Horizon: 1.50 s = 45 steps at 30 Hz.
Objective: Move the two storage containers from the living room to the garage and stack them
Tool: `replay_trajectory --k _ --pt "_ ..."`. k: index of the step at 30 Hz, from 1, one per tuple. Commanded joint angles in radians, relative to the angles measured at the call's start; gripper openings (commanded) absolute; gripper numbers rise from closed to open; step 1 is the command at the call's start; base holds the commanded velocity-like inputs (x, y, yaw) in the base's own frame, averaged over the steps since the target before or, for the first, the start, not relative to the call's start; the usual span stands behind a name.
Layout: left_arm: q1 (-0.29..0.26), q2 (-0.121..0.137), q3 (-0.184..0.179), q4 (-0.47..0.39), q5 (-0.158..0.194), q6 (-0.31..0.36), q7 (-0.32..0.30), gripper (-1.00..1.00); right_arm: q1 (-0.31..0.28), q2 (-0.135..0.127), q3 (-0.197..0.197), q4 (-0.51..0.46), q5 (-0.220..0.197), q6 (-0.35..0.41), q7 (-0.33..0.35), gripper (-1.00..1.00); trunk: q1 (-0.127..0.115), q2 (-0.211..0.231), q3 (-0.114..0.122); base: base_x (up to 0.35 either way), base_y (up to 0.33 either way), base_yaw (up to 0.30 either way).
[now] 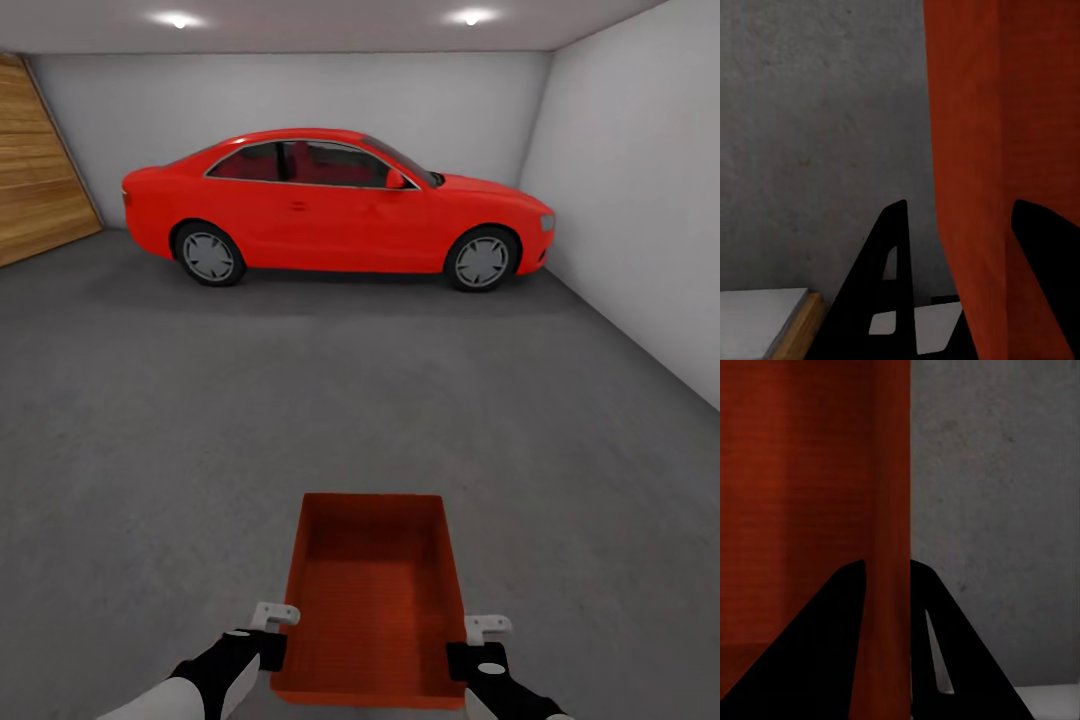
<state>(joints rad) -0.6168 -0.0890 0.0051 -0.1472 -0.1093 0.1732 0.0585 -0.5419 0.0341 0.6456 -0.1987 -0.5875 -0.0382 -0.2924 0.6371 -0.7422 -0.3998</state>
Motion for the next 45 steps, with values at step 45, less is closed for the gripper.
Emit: replay_trajectory --k 45 --pt "0.000 0.001 0.000 -0.002 -0.018 0.006 0.004 -1.00 -0.001 0.000 -0.007 -0.001 -0.003 -0.005 -0.004 -1.00 0.001 -0.001 -0.001 0.323 0.000 0.000"
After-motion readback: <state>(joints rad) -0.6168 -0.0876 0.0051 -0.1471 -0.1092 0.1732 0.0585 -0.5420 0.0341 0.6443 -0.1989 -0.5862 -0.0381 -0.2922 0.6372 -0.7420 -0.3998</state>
